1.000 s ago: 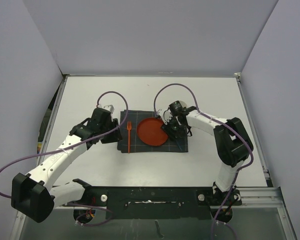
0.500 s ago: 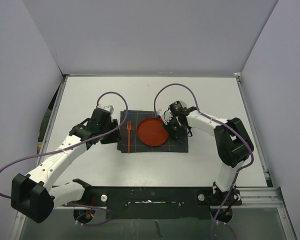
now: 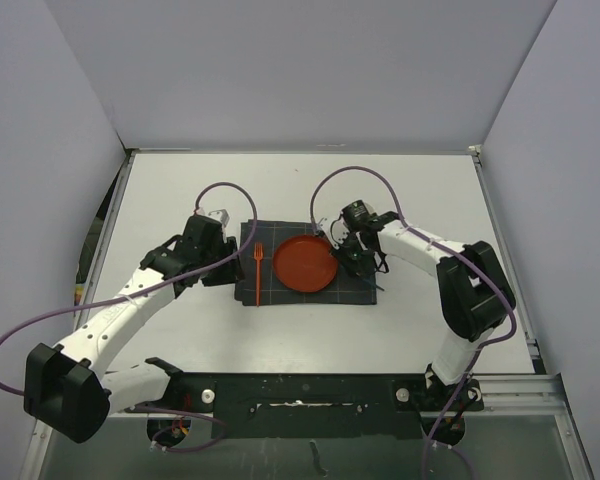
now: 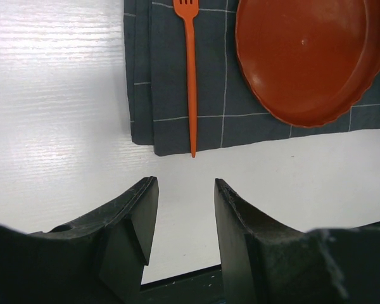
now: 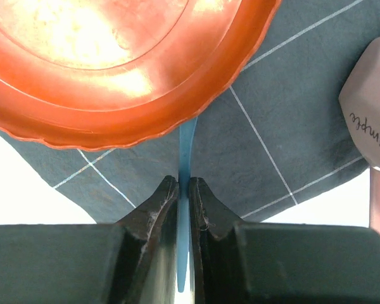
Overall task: Set the dinner table for one person
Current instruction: Adjust the knife on the napkin.
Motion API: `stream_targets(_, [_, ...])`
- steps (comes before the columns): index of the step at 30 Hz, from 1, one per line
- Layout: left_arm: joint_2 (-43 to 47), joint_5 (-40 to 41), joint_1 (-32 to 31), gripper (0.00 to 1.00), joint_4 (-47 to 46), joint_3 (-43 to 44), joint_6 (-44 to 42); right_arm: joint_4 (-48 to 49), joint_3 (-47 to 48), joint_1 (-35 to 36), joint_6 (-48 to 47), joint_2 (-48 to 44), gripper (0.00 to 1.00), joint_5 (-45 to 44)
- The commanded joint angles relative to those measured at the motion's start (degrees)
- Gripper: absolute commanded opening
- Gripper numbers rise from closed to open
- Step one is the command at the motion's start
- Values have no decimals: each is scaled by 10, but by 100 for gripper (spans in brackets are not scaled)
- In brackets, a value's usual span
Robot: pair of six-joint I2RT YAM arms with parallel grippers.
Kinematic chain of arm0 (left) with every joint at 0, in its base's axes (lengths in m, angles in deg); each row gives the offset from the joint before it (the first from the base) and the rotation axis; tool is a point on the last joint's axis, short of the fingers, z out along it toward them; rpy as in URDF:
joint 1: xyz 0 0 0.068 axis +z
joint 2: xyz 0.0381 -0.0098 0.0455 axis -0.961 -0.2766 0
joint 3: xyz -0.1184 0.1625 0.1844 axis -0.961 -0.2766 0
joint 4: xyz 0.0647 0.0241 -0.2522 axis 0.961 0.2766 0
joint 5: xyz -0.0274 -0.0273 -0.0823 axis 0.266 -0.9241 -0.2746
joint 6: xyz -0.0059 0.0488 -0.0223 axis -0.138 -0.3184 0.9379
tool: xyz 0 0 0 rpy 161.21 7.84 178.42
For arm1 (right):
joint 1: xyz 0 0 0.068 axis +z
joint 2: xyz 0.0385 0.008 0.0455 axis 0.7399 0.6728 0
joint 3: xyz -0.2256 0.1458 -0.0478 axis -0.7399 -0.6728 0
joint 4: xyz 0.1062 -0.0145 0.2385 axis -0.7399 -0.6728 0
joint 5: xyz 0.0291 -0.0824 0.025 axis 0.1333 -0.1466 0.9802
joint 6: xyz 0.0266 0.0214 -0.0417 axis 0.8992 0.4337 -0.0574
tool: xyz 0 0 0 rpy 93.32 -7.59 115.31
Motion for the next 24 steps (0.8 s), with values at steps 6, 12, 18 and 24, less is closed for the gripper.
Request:
stream_targets(6, [-3, -9, 7, 40, -32, 10, -22, -10, 1, -19, -6, -23, 1, 5])
stream_targets(12, [-4, -11, 12, 40, -32, 13, -30, -28, 5, -29, -18, -18, 1, -5])
stream_targets(18, [-3, -15, 14, 40, -38, 8, -33, -11, -1, -42, 12, -55, 0, -48])
stream_targets(24, [-11, -23, 19, 40, -45, 7, -34, -4, 13, -58, 72, -79, 0, -97])
